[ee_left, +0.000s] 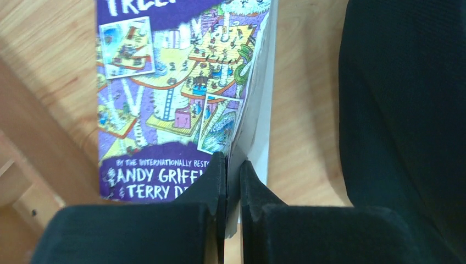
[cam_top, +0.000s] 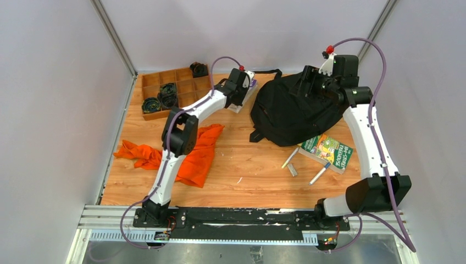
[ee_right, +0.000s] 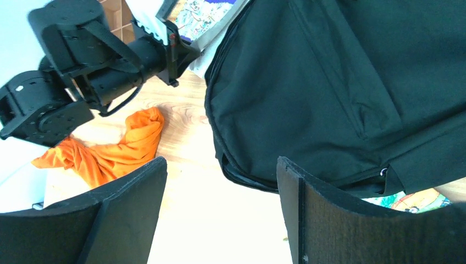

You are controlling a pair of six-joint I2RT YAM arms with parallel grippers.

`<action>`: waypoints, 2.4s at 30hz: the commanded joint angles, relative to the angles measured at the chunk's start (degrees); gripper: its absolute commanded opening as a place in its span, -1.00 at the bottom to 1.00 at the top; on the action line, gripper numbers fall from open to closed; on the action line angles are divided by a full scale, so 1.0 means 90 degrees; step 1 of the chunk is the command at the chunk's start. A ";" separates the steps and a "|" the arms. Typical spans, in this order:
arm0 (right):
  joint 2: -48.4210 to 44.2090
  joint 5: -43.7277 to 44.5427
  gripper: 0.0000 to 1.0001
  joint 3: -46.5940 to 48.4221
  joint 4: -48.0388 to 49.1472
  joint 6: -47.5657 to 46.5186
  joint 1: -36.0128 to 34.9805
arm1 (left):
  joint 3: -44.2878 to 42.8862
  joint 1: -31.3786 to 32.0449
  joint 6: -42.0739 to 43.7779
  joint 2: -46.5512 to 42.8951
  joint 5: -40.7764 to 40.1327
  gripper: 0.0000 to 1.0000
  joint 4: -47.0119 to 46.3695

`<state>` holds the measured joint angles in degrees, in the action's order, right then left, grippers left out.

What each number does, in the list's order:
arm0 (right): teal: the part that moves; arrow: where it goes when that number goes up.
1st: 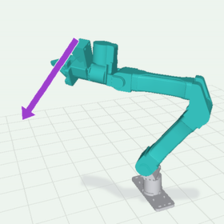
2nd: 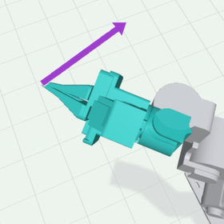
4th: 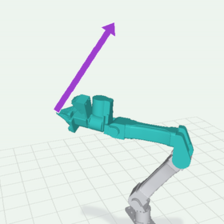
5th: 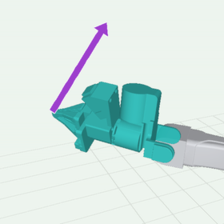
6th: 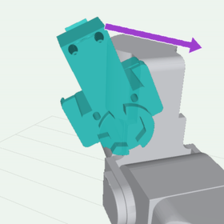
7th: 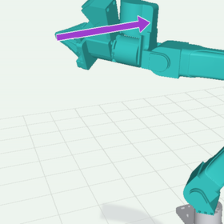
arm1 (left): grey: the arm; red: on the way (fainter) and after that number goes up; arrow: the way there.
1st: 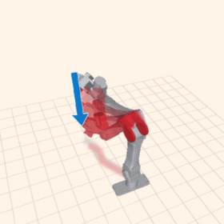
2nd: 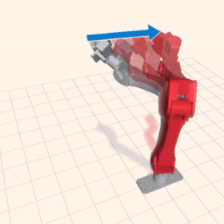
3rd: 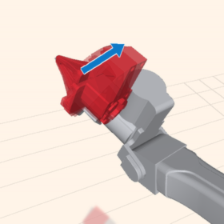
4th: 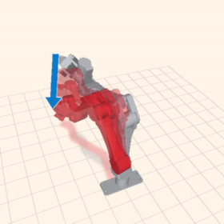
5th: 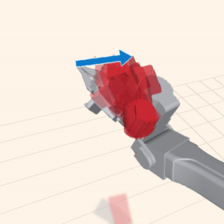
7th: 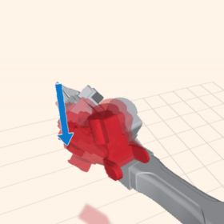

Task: Pack the student bag
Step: Pick up the book from the center of the board, then place the book at the center of the board, then pick up the book from the center of the board.

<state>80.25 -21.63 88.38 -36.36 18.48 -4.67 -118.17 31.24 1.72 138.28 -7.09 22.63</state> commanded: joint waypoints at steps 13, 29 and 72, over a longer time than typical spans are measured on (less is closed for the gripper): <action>-0.0791 -0.0380 0.53 -0.0651 -0.0023 0.0020 -0.0337 | 0.1740 0.0020 -0.1104 -0.3347 0.0553 -1.00 0.0449; -0.1954 -0.0495 0.51 -0.2282 -0.0032 0.0145 -0.0645 | 0.6138 0.1784 -0.1150 -0.7057 0.0042 -1.00 0.0385; 0.0067 0.1874 0.21 -0.7062 0.6201 0.6065 -0.4023 | 0.7017 0.0947 -0.2439 -0.5035 0.1337 0.59 -0.1270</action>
<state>78.22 -6.00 23.83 19.44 72.40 -40.05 -51.33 39.77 -20.38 88.95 6.55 14.68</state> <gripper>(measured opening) 0.605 0.795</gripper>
